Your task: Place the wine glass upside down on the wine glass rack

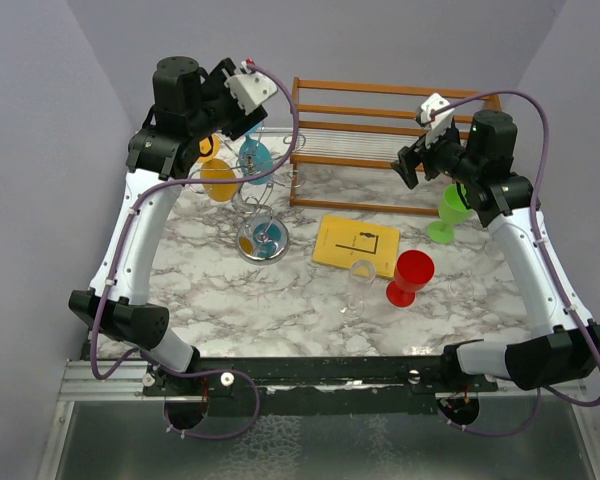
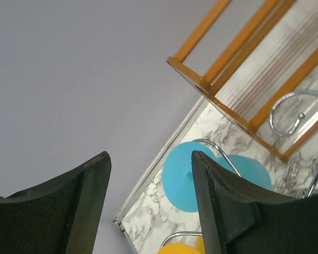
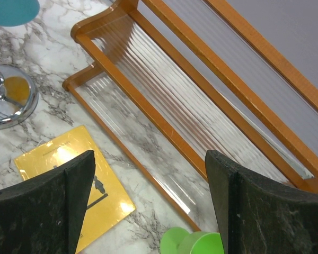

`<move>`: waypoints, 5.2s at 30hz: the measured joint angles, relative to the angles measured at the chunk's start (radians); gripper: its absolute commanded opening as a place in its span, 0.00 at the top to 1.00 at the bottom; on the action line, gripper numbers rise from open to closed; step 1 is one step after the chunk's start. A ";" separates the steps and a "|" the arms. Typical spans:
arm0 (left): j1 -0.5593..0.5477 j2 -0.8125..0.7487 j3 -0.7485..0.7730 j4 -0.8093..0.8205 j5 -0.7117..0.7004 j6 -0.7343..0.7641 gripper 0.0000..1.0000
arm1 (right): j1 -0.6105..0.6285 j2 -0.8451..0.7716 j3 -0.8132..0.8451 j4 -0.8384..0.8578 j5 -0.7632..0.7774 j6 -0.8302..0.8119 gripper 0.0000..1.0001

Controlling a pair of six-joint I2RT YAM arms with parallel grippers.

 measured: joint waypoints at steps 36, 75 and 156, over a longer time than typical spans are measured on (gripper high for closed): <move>0.005 -0.001 0.144 -0.053 -0.198 -0.408 0.01 | -0.410 0.013 -0.244 -0.065 0.376 0.105 0.46; 0.005 -0.001 0.143 -0.067 -0.198 -0.377 0.01 | -0.402 0.221 -0.088 -0.223 0.199 0.090 0.99; -0.168 0.127 -0.028 0.277 0.178 -1.262 1.00 | -0.132 0.113 0.322 0.177 -0.497 0.536 0.18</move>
